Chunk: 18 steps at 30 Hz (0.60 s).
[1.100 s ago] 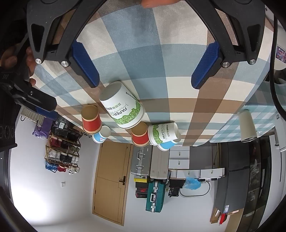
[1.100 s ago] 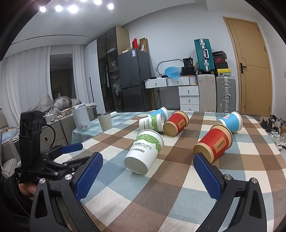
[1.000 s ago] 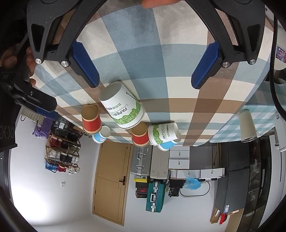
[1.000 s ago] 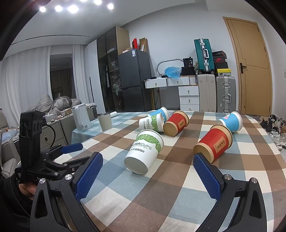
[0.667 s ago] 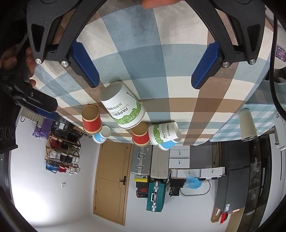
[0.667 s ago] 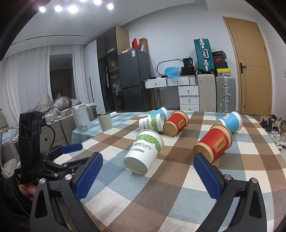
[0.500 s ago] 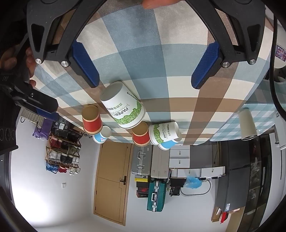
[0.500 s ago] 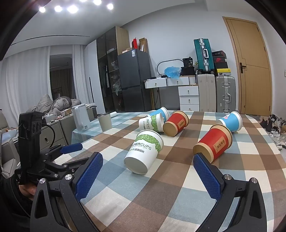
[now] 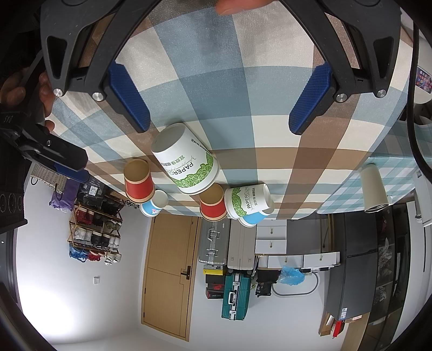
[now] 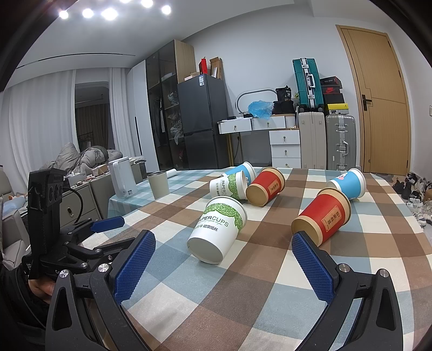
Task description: Flip cup upright
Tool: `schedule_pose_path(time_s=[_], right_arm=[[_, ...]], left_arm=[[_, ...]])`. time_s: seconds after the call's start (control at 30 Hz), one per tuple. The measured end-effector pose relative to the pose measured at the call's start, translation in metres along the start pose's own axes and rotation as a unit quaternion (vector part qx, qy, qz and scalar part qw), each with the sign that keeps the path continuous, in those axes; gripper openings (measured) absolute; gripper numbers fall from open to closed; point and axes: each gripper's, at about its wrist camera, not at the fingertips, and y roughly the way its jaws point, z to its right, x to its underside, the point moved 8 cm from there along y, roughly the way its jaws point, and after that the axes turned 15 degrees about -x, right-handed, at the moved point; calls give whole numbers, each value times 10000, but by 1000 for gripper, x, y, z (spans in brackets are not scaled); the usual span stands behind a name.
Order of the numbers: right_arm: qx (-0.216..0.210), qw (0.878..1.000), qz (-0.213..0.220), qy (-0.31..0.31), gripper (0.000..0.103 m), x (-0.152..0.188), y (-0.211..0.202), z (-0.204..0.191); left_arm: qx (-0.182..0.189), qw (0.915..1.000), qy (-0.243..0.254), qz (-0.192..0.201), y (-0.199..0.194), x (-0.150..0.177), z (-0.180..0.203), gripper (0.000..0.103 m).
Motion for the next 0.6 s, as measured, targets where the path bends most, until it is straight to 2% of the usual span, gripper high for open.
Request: schedule_pose_path(time_s=[0.6], right_arm=[[-10,10000,9,18,103,0,0,0]], left_arm=[[-8,10000,-20,-15,0,0,0,103]])
